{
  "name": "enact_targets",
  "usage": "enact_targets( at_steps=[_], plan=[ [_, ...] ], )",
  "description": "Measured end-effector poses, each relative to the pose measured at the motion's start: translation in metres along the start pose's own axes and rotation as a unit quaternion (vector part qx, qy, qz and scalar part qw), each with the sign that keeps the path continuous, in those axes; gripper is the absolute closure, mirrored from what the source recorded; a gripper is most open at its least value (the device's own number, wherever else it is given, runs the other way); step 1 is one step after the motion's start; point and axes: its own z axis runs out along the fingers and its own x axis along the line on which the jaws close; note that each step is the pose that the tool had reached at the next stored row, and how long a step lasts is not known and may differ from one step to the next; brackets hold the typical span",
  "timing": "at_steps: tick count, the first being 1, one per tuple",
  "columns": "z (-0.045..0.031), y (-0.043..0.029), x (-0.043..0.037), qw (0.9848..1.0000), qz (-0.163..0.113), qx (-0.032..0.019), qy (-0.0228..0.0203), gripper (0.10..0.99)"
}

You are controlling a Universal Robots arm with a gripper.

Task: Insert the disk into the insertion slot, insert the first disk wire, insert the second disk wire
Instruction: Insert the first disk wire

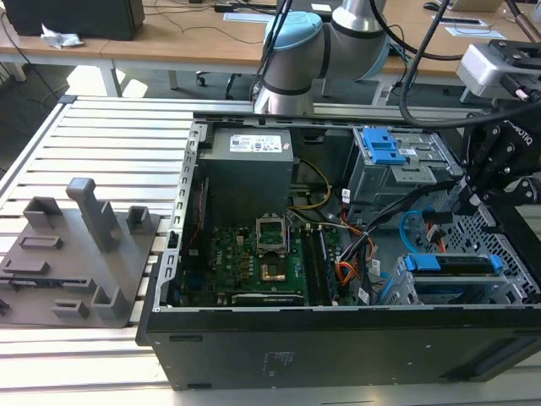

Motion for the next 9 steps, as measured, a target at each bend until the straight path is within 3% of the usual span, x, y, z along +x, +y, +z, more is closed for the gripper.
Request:
enact_targets(
  at_steps=[4, 6, 9],
  plan=[
    [0.0000, 0.0002, 0.0000, 1.0000, 0.000, 0.0000, 0.0000, 0.980],
    [0.0000, 0.0003, 0.0000, 1.0000, 0.000, 0.0000, 0.0001, 0.851],
    [0.0002, 0.0012, -0.0009, 1.0000, 0.000, 0.0000, 0.0000, 0.784]
  ],
)
